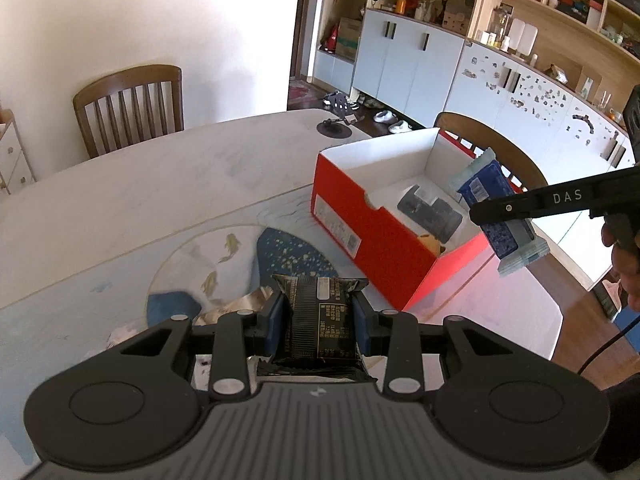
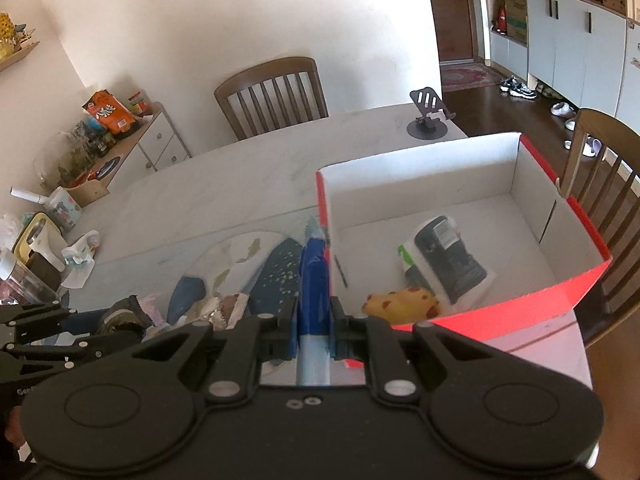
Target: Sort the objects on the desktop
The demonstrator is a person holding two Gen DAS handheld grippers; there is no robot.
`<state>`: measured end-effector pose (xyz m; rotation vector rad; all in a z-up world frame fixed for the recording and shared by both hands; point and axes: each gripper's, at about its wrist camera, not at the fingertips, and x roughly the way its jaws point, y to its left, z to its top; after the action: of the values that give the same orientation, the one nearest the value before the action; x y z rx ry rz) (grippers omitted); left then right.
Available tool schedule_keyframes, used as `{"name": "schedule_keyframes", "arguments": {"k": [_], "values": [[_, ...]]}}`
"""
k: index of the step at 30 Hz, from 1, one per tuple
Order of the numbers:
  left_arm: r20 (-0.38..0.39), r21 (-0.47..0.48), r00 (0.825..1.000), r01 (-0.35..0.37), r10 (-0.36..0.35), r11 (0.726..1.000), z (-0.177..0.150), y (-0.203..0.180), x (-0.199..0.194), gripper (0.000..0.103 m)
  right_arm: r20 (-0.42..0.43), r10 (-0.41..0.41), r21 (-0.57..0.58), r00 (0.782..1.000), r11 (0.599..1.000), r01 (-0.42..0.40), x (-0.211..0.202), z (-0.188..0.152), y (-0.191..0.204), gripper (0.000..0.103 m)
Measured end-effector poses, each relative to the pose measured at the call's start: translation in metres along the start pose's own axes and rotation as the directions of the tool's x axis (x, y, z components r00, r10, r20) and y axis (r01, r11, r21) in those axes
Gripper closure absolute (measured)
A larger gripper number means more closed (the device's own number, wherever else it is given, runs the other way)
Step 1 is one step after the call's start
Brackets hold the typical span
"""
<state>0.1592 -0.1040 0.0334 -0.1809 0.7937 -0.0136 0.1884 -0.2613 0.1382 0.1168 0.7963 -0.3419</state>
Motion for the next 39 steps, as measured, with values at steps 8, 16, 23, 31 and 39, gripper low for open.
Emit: {"name": "schedule_keyframes", "arguments": {"k": [8, 16, 23, 31, 39], "values": [[-0.002, 0.03, 1.0, -0.008, 0.008, 1.0, 0.021, -0.022, 0.013, 0.069, -0.02, 0.011, 0.0, 1.0, 1.0, -0.011, 0.002, 0.023, -0.028, 0.09], [-0.009, 0.063, 1.0, 0.011, -0.01, 0.998, 0.042, -0.043, 0.033, 0.069, -0.03, -0.015, 0.018, 0.999, 1.0, 0.016, 0.005, 0.037, -0.052, 0.09], [-0.02, 0.107, 0.999, 0.042, -0.04, 0.993, 0.062, -0.065, 0.056, 0.069, -0.022, -0.056, 0.036, 0.998, 0.998, 0.057, 0.007, 0.047, -0.074, 0.09], [-0.026, 0.168, 0.998, 0.069, -0.066, 0.983, 0.086, -0.089, 0.081, 0.069, -0.022, -0.108, 0.061, 0.994, 0.992, 0.109, 0.01, 0.06, -0.098, 0.09], [-0.06, 0.201, 0.996, 0.082, -0.072, 0.976, 0.1, -0.105, 0.114, 0.069, -0.083, -0.126, 0.081, 0.989, 0.988, 0.133, 0.027, 0.066, -0.124, 0.09]]}}
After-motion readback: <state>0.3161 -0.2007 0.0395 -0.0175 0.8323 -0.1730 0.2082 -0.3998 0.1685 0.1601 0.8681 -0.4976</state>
